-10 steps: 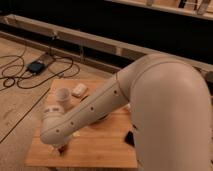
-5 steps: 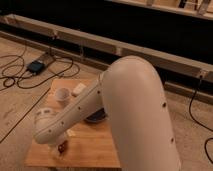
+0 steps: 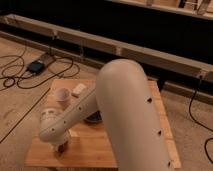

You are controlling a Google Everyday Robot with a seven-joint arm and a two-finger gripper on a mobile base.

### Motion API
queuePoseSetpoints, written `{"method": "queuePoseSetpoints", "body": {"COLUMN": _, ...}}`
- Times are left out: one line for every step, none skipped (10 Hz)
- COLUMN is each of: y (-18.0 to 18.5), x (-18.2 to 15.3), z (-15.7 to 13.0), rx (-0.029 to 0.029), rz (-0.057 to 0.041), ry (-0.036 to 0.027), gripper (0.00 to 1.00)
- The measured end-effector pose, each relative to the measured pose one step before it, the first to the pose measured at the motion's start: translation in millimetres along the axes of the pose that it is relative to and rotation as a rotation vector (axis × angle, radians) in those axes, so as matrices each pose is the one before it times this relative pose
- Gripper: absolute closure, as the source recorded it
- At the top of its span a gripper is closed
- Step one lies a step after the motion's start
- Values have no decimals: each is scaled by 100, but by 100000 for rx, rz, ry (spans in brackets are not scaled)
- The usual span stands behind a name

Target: Drag the pepper across the table

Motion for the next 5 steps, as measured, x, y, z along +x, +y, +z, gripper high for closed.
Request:
{"method": "queuePoseSetpoints", "body": {"y": 14, "x": 72, "z": 186, "rx": 427, "rz": 376, "ry": -300, "gripper": 42}}
{"method": "queuePoseSetpoints", "body": {"y": 62, "x": -6, "z": 37, "rx": 442, "rz": -7, "ry": -318, "gripper": 54}}
{"method": "queuePoseSetpoints", "body": {"y": -97, "x": -57, "z": -131, "rx": 365, "rz": -719, "ry": -178, "gripper": 64}}
{"method": "queuePoseSetpoints", "body": {"y": -153, "x": -150, "z": -348, "rx": 796, "rz": -332, "ry": -344, "gripper": 74}}
{"method": "queuePoseSetpoints", "body": {"y": -6, "x": -509, "z": -428, "rx": 385, "rz": -560, "ry": -1085, "gripper": 86}}
